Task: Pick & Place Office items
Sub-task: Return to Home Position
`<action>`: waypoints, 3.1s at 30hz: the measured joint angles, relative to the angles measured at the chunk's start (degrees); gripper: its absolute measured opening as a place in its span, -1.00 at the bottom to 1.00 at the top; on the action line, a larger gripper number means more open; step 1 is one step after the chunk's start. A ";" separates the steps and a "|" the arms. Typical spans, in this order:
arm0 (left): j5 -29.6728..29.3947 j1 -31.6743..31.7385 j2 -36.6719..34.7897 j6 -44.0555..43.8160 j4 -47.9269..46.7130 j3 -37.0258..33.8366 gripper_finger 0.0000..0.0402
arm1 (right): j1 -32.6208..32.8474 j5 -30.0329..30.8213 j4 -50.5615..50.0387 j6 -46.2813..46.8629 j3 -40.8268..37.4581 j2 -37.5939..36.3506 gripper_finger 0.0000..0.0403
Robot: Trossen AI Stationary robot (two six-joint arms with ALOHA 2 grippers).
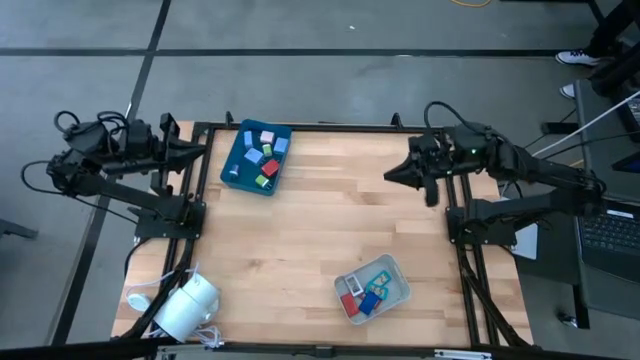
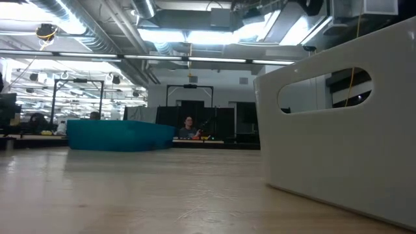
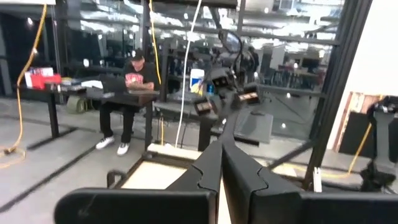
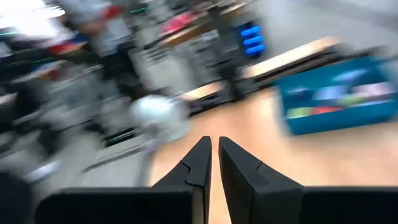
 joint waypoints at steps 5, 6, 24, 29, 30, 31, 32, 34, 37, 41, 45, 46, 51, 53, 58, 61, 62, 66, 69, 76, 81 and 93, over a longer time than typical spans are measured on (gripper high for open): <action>-0.13 0.02 -4.73 -2.40 -4.02 -1.75 -0.95 | 5.88 8.21 3.68 -10.65 -5.02 -1.23 -0.73; -0.16 0.02 -6.36 -2.25 -3.96 -2.96 -0.95 | 6.54 7.72 5.64 -10.65 -7.50 -1.84 -0.72; -7.82 -0.01 -27.53 -3.98 2.91 -28.80 -0.94 | 5.59 8.86 55.31 -9.13 -50.46 -29.83 -0.74; -6.18 0.09 -27.56 -9.09 3.73 -32.80 -0.94 | 5.48 12.92 47.48 -6.50 -52.93 -32.56 -0.74; -6.22 0.09 -27.55 -9.92 3.79 -34.37 -0.95 | 5.50 12.70 47.48 -6.28 -53.56 -32.60 -0.74; -6.27 0.09 -27.53 -10.45 4.57 -36.01 -0.95 | 5.55 12.34 47.45 -6.06 -54.12 -32.58 -0.74; -6.28 0.09 -27.54 -11.09 6.34 -37.80 -0.96 | 5.53 12.30 47.31 -5.62 -54.75 -32.55 -0.74; -6.53 0.09 -27.58 -12.29 9.82 -41.03 -0.96 | 5.53 12.28 46.36 -3.50 -56.30 -32.54 -0.74; -6.50 0.07 -27.58 -12.85 16.94 -47.27 -0.95 | 5.53 12.26 47.24 0.05 -59.64 -32.50 -0.74; -5.07 0.07 -27.58 -15.40 25.20 -54.18 -0.93 | 5.61 12.33 46.90 0.21 -59.56 -32.52 -0.74; -3.88 0.09 -27.60 -18.84 33.67 -62.81 -0.93 | 5.61 12.48 46.28 -0.52 -59.56 -32.48 -0.74; -2.95 0.07 -27.59 -19.72 34.03 -62.70 -0.93 | 5.63 12.48 45.89 -0.27 -59.56 -32.50 -0.74; 5.61 0.22 -26.37 -19.97 34.71 -62.75 -0.95 | 5.74 11.33 44.94 0.77 -59.56 -32.40 -0.74; 8.79 0.22 -26.32 -21.75 32.84 -62.73 -0.95 | 5.75 10.88 44.77 -0.06 -59.56 -32.37 -0.74; 12.75 0.07 -26.31 -22.88 32.89 -62.73 -0.93 | 5.74 10.93 42.63 -0.04 -59.54 -32.35 -0.74; 12.85 0.07 -26.24 -22.53 32.36 -62.73 -0.93 | 5.74 10.77 42.69 3.48 -59.54 -32.35 -0.74; 12.91 0.07 -26.09 -21.39 32.37 -62.73 -0.93 | 5.74 10.78 42.69 4.55 -59.54 -32.35 -0.74; 15.36 0.07 -26.03 -22.60 32.35 -62.73 -0.94 | 5.74 10.80 42.75 5.73 -59.54 -32.35 -0.74; 16.50 0.07 -26.03 -23.73 32.34 -62.73 -0.94 | 5.74 10.80 42.75 5.75 -59.54 -32.35 -0.74; 16.37 -0.20 -26.33 -23.73 31.97 -62.73 -0.95 | 5.74 10.95 42.74 5.79 -59.49 -32.35 -0.74; 17.29 -2.39 -27.60 -23.73 34.11 -62.73 -0.94 | 6.40 11.19 41.33 5.89 -59.45 -37.48 -0.74; 17.48 -2.94 -27.60 -23.73 33.45 -62.73 -0.94 | 6.34 10.97 41.46 5.88 -59.48 -51.91 -0.74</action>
